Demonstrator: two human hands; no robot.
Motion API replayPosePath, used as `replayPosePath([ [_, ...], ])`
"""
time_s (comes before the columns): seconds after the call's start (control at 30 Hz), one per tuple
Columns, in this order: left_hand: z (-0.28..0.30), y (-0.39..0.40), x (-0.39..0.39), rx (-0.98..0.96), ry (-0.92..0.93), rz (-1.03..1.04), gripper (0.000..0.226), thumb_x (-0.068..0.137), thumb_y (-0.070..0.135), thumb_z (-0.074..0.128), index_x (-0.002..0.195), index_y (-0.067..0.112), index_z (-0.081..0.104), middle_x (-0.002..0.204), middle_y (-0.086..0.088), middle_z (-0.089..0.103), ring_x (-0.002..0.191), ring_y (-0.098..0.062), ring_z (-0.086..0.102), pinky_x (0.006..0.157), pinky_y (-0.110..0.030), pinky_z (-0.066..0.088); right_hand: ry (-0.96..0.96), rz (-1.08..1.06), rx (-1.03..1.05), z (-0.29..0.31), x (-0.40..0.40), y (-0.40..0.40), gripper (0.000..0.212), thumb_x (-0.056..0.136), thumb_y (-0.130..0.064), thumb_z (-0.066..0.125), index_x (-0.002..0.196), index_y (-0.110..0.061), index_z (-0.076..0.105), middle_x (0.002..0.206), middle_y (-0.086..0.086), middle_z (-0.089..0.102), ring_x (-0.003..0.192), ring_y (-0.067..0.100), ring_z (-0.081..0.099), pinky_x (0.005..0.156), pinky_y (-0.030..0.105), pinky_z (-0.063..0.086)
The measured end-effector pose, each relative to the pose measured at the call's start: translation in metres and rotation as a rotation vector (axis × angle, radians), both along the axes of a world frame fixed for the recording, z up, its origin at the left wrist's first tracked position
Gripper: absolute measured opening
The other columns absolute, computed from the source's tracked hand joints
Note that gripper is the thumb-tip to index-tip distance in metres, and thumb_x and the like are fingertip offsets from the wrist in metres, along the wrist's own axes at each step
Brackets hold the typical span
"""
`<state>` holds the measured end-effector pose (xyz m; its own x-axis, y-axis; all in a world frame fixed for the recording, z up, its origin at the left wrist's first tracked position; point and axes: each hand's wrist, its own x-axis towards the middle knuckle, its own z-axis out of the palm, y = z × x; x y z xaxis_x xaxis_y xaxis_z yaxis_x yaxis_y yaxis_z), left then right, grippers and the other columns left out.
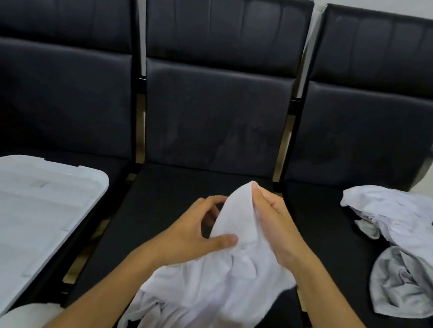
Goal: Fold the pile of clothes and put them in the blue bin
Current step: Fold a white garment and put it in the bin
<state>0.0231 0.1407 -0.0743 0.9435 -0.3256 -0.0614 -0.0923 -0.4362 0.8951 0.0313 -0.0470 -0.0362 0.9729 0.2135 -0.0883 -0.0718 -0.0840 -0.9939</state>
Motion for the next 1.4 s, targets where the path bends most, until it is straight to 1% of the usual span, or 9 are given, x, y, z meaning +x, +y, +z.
replayPosePath([
  [0.1,-0.006,0.0,0.005,0.048,0.013,0.045,0.018,0.092,0.032,0.066,0.11,0.03,0.064,0.102,0.005,0.069,0.089,-0.011,0.068,0.076,-0.031,0.06,0.091,-0.117,0.086,-0.001,0.007,0.002,0.066,0.067,-0.07,0.067,0.109,-0.018,0.069,0.106,0.008,0.072,0.104,0.027,0.069,0.089,0.042,0.057],
  [0.2,-0.015,0.011,0.012,0.304,-0.039,0.109,0.016,0.094,0.016,0.052,0.081,0.01,0.061,0.078,-0.009,0.062,0.064,-0.018,0.053,0.06,-0.035,0.046,0.064,-0.287,0.212,0.003,0.011,-0.004,0.04,0.094,-0.047,0.056,0.11,-0.014,0.07,0.106,0.011,0.073,0.102,0.027,0.07,0.088,0.044,0.057],
  [0.3,-0.018,0.02,0.017,0.412,0.007,0.158,0.023,0.098,0.012,0.044,0.085,0.014,0.063,0.08,0.0,0.061,0.067,-0.013,0.056,0.059,-0.028,0.044,0.094,-0.456,0.276,0.003,0.016,-0.019,0.037,0.098,-0.045,0.052,0.111,-0.015,0.07,0.106,0.008,0.074,0.098,0.024,0.071,0.085,0.043,0.057],
  [0.53,-0.011,0.015,0.011,0.057,0.083,0.131,0.002,0.099,0.025,0.055,0.101,0.026,0.057,0.083,-0.004,0.065,0.065,-0.014,0.064,0.069,-0.031,0.06,0.279,-0.623,0.187,-0.005,0.021,-0.061,0.024,0.1,-0.04,0.052,0.094,-0.019,0.062,0.1,0.007,0.068,0.087,0.021,0.064,0.066,0.035,0.048],
  [0.73,-0.051,-0.009,-0.016,0.785,0.091,-0.405,0.059,0.083,0.049,0.067,0.132,0.038,0.035,0.128,0.008,0.048,0.116,-0.019,0.05,0.09,-0.037,0.044,0.395,-0.444,0.295,-0.005,0.013,-0.073,0.043,0.092,-0.053,0.055,0.107,-0.016,0.068,0.115,0.014,0.071,0.095,0.025,0.069,0.076,0.04,0.051],
  [0.87,-0.049,-0.008,-0.002,0.95,-0.115,-0.23,0.015,0.099,0.028,0.04,0.105,0.023,0.053,0.107,-0.003,0.063,0.099,-0.025,0.061,0.087,-0.041,0.043,0.395,-0.516,0.315,-0.002,0.015,-0.092,0.039,0.098,-0.051,0.047,0.103,-0.017,0.066,0.115,0.015,0.07,0.094,0.026,0.065,0.082,0.038,0.051],
  [0.93,-0.041,0.0,0.009,0.843,-0.07,-0.081,0.018,0.101,0.027,0.037,0.09,0.022,0.051,0.093,-0.003,0.063,0.084,-0.022,0.06,0.083,-0.039,0.044,0.364,-0.589,0.252,-0.002,0.013,-0.095,0.031,0.101,-0.046,0.046,0.094,-0.02,0.062,0.1,0.009,0.073,0.084,0.02,0.063,0.074,0.033,0.049],
  [1.17,-0.004,0.024,0.026,-0.24,0.033,0.639,0.032,0.104,0.023,0.046,0.074,0.017,0.055,0.07,0.002,0.054,0.066,-0.012,0.05,0.058,-0.027,0.038,0.223,-0.778,-0.201,-0.032,0.027,-0.112,0.033,0.102,-0.033,0.045,0.075,-0.014,0.053,0.072,0.004,0.051,0.065,0.017,0.047,0.064,0.033,0.038],
  [1.4,0.023,0.034,0.018,-0.166,0.109,0.391,0.032,0.1,0.038,0.053,0.091,0.018,0.076,0.091,-0.001,0.074,0.087,-0.018,0.071,0.08,-0.033,0.054,-0.162,-0.725,-0.668,-0.046,0.031,-0.107,0.017,0.101,-0.02,0.045,0.096,-0.01,0.058,0.088,0.006,0.059,0.084,0.025,0.056,0.064,0.03,0.037],
])
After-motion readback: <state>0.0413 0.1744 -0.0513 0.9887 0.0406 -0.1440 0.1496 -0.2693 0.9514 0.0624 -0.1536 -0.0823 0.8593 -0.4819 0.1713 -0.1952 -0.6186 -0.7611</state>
